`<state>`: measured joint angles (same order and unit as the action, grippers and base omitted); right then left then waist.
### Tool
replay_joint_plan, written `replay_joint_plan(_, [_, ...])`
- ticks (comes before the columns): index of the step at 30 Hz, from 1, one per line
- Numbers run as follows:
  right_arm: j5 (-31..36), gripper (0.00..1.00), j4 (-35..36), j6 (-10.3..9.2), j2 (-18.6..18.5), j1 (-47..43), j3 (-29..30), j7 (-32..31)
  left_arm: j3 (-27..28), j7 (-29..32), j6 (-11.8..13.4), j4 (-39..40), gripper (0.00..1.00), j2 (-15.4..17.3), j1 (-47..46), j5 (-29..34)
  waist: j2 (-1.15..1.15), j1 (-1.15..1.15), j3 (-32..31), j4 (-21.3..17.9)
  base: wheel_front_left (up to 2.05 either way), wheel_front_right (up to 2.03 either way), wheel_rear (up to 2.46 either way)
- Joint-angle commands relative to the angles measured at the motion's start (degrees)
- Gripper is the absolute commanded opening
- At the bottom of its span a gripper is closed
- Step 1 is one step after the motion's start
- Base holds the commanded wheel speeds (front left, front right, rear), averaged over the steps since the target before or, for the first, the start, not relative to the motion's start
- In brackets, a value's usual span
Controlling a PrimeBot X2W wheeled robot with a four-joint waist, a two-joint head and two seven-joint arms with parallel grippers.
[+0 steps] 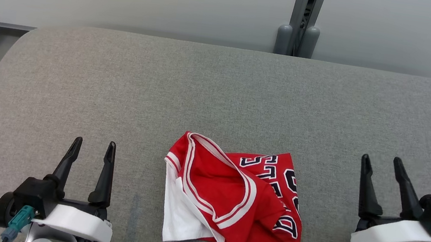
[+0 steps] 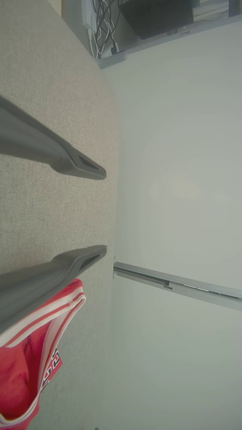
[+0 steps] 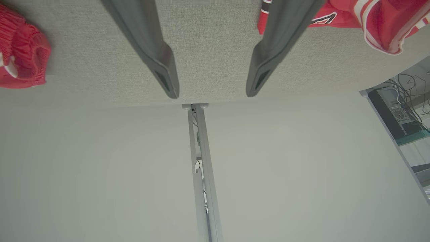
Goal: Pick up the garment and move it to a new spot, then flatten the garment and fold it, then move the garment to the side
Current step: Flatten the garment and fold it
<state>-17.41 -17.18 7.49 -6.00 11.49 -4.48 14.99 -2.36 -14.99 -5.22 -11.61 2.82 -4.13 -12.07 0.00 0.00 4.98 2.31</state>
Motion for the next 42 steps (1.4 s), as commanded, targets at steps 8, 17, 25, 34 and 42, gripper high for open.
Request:
replay_joint_plan(8, [-0.8,0.00,-0.8,0.02,-0.2,-2.7,-2.9,0.0,0.0,-0.2,0.0,-0.7,1.00,0.2,-1.2,0.3,0.00,0.00,0.8,-0.1,0.00,0.00,0.00])
replay_joint_plan(17, [-1.0,0.00,3.5,0.02,-2.7,-5.6,-11.5,-2.0,0.0,-0.2,-0.1,-0.9,1.00,0.2,-1.6,0.5,0.00,0.00,1.6,-0.4,0.00,0.00,0.00])
replay_joint_plan(25, [-5.0,0.00,9.0,0.02,-8.4,-8.0,-26.0,-7.1,-0.5,-0.2,0.1,-1.5,1.00,0.2,-1.9,0.0,0.00,0.00,1.8,-0.5,0.00,0.00,0.00])
replay_joint_plan(34, [-8.5,0.00,5.1,0.02,-10.4,-3.3,-34.5,-11.0,-1.4,-0.2,0.2,-1.8,1.00,0.2,-2.5,-0.6,0.00,0.00,2.3,0.5,0.00,0.00,0.00])
replay_joint_plan(42, [-10.5,0.00,0.1,0.02,-10.0,2.7,-40.7,-9.6,-1.6,-0.2,0.2,-2.0,1.00,0.2,-3.0,-0.9,0.00,0.00,3.4,2.5,0.00,0.00,0.00])
